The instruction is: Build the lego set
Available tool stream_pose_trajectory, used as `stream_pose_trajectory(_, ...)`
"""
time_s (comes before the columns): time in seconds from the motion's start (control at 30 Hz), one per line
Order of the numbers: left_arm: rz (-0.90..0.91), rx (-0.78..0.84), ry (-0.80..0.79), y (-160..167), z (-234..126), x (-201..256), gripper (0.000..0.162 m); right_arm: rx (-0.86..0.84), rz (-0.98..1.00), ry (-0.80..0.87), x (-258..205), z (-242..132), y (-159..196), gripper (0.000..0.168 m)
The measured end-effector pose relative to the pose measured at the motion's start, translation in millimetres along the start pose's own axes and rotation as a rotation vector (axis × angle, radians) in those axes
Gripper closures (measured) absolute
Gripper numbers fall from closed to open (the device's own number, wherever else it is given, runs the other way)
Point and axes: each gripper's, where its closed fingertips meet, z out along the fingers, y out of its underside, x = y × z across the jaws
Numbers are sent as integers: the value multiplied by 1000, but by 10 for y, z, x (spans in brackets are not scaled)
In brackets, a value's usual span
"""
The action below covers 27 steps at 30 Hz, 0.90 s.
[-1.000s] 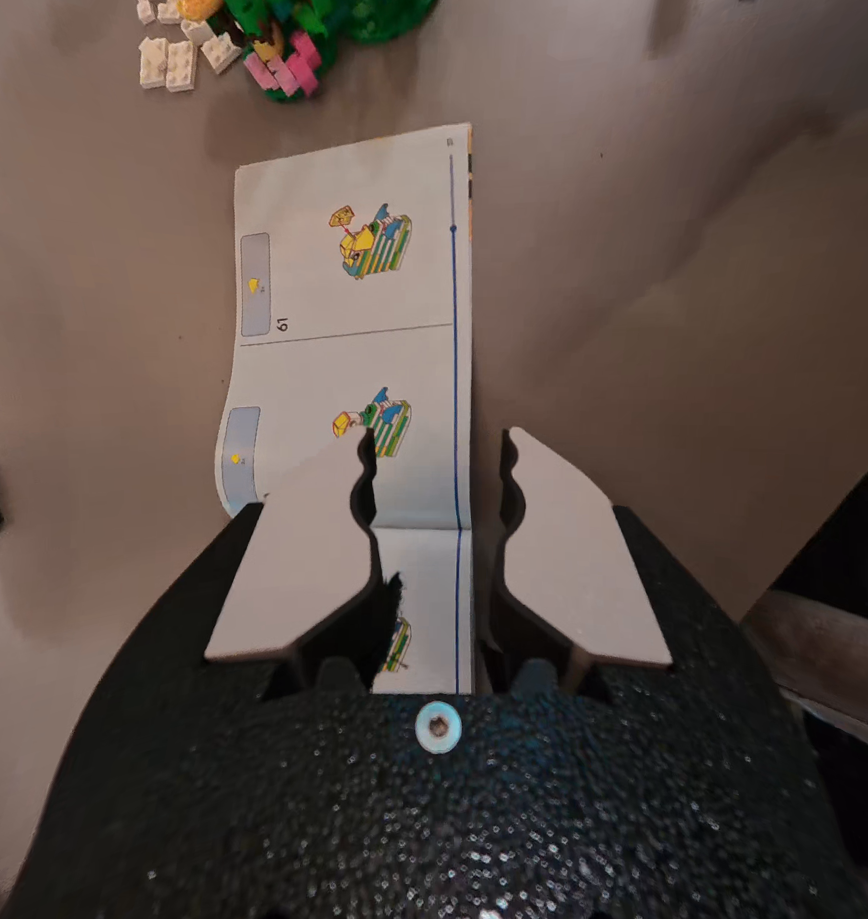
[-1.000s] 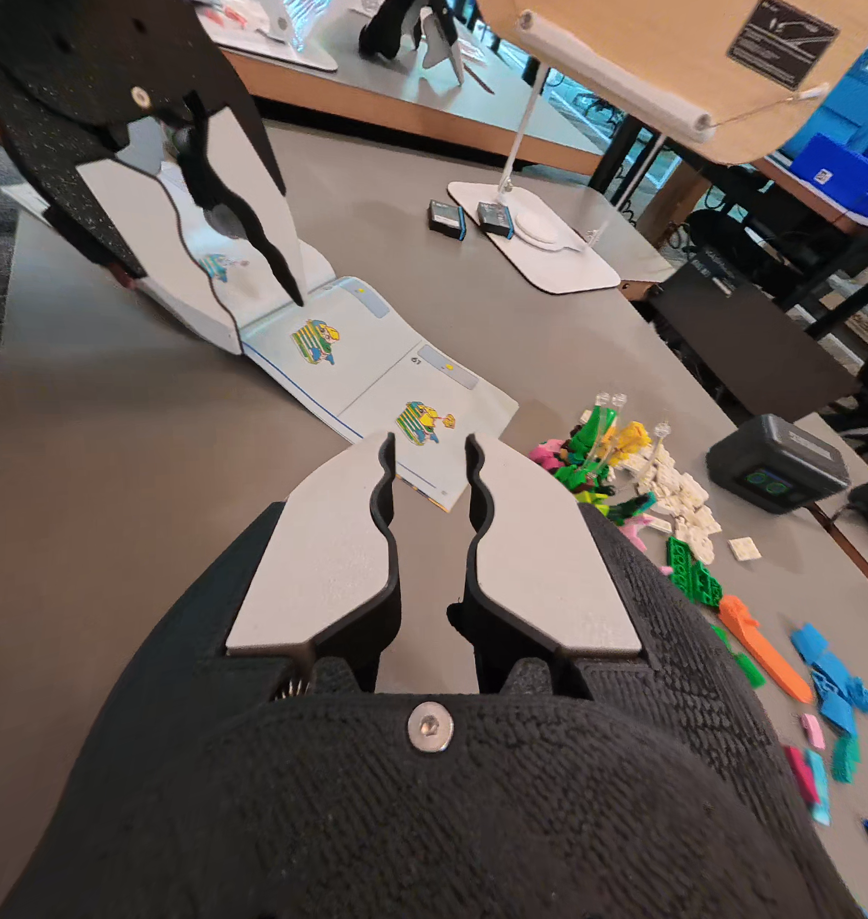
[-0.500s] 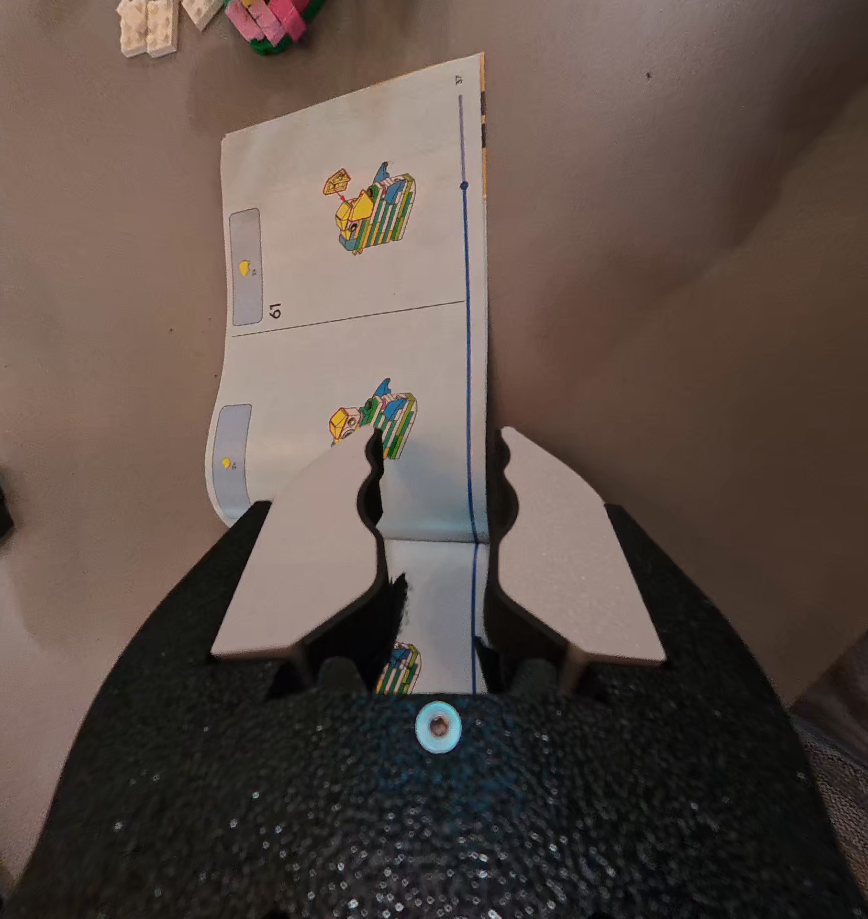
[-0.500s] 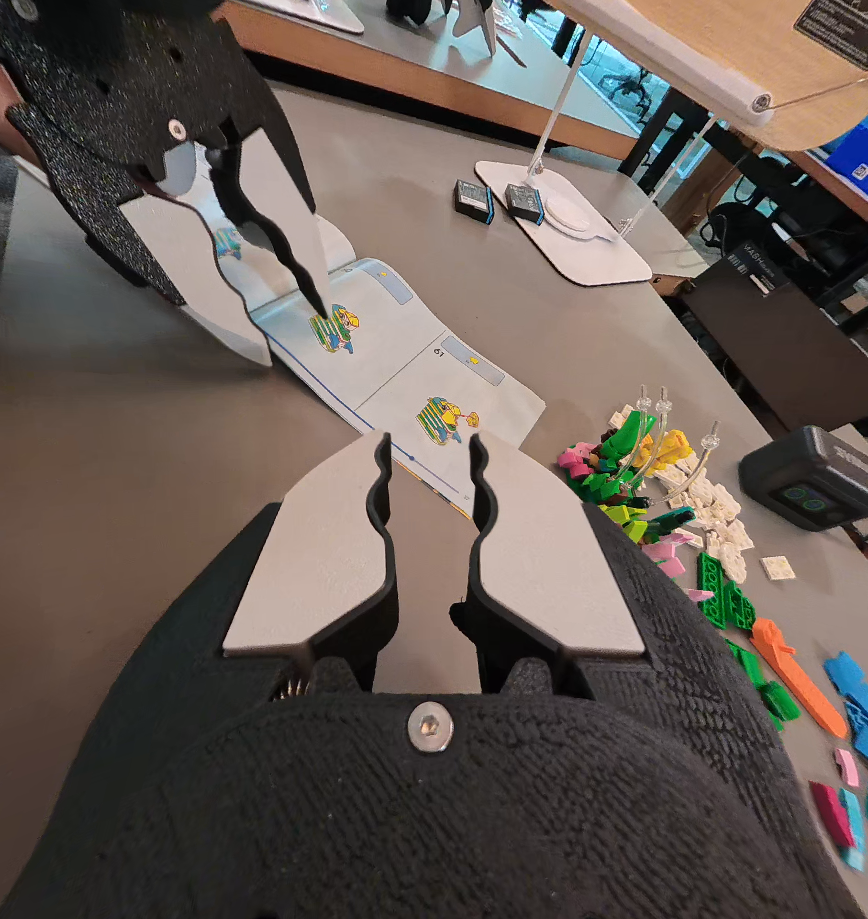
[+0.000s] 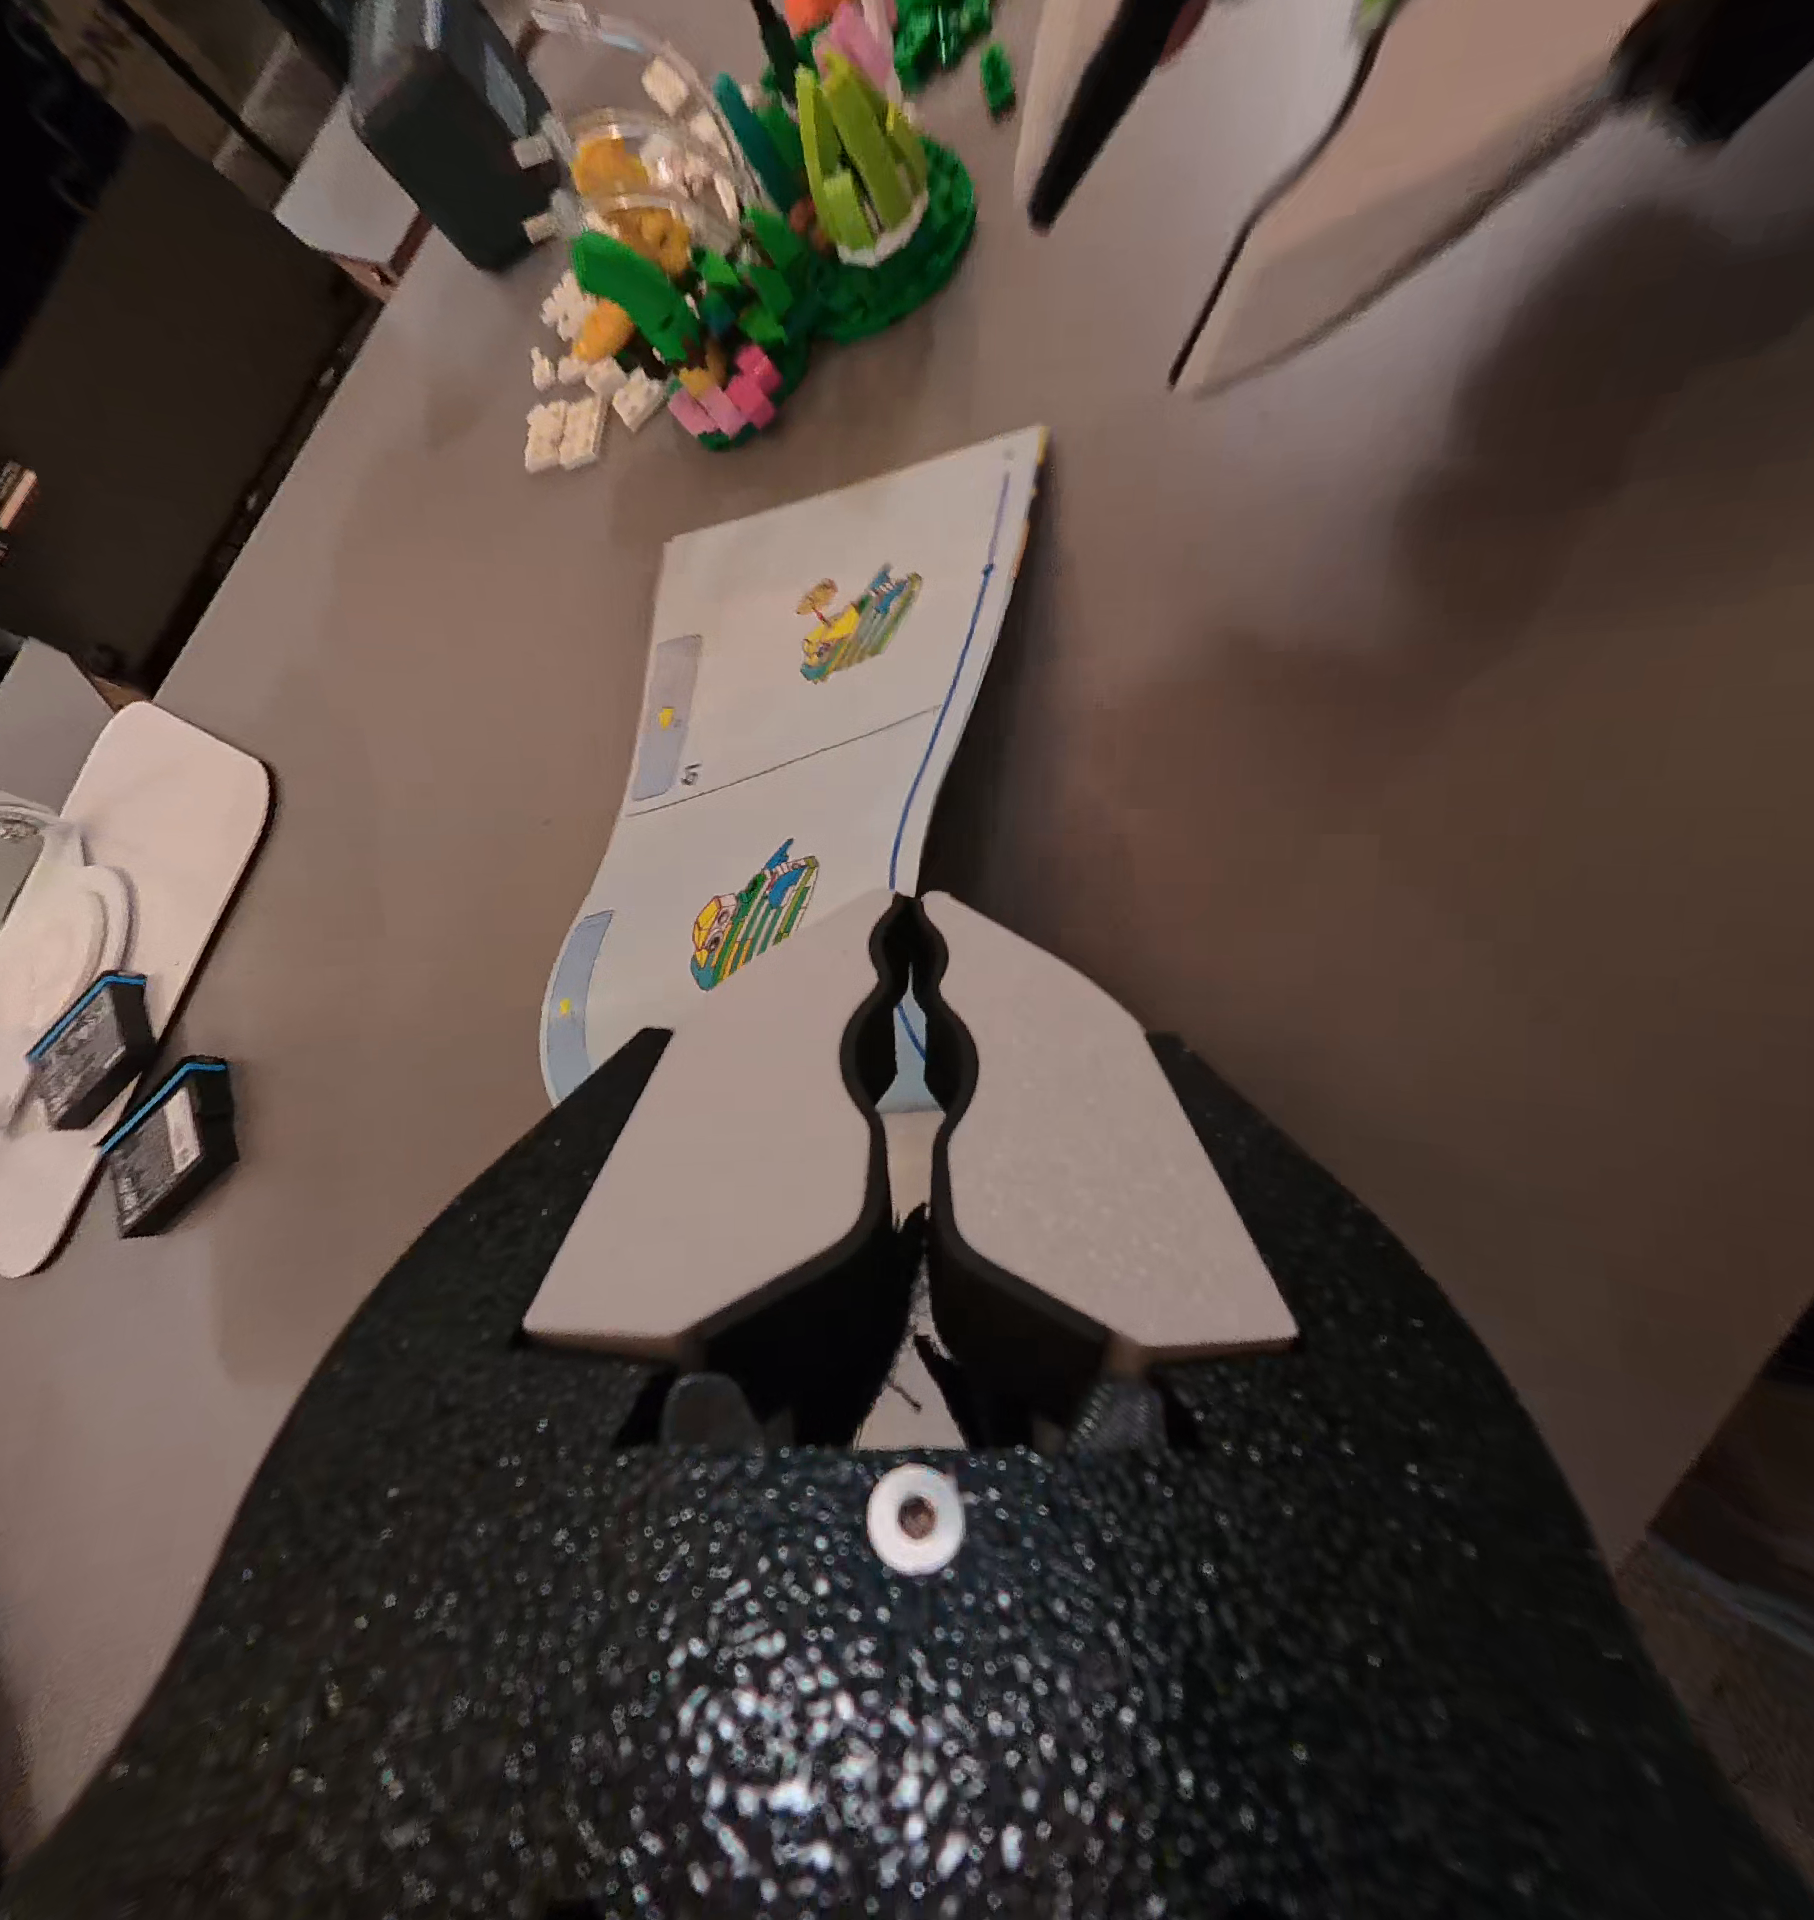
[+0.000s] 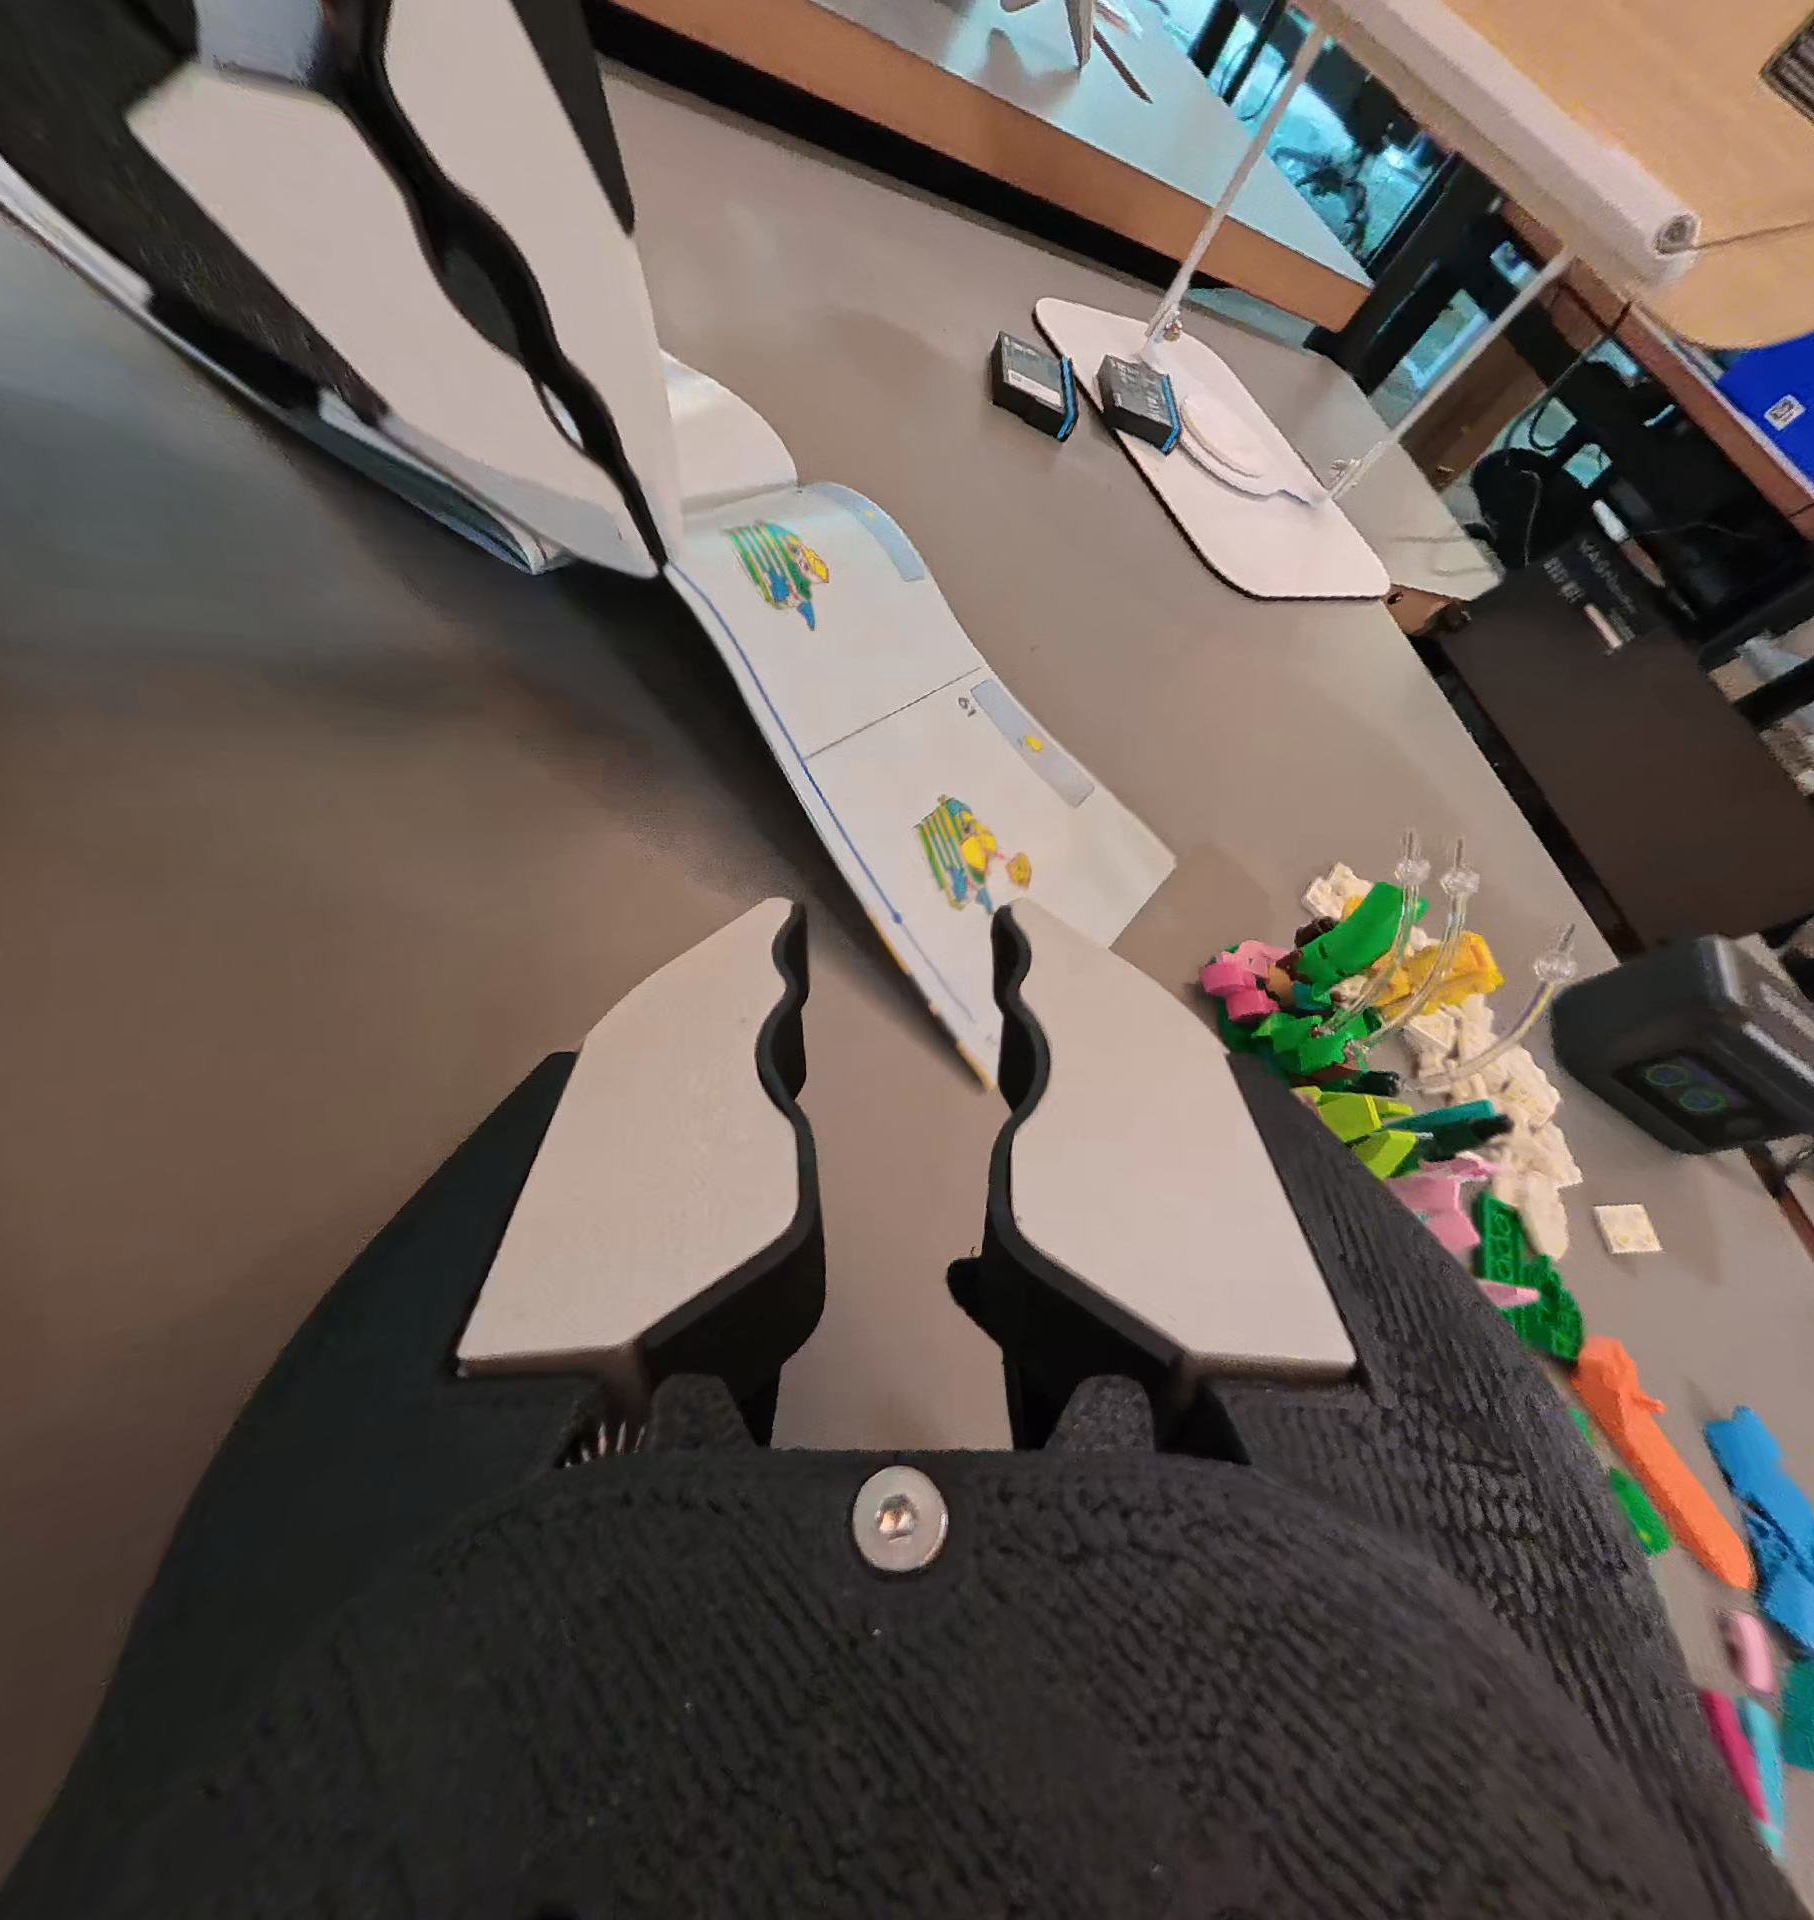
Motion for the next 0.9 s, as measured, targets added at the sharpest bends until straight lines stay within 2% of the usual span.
stream_pose_trajectory(0.2,-118,125,-1,-16,-226,-41,162,-106,-220,28,-136,130,158,126)
stream_pose_trajectory(0.33,-171,185,18,-35,-302,-53,162,-123,-259,84,-157,138,188,127)
stream_pose_trajectory(0.5,-230,265,62,-69,-366,-47,162,-194,-363,219,-50,200,306,139)
stream_pose_trajectory(0.63,-234,246,74,4,-381,-25,162,-194,-424,323,53,178,301,163)
stream_pose_trajectory(0.67,-240,242,81,13,-381,-15,159,-181,-421,343,74,164,278,168)
stream_pose_trajectory(0.77,-287,233,100,3,-359,-7,147,-137,-388,392,142,128,212,168)
stream_pose_trajectory(0.9,-268,310,70,-281,-371,-53,129,-77,-391,453,227,82,132,168)
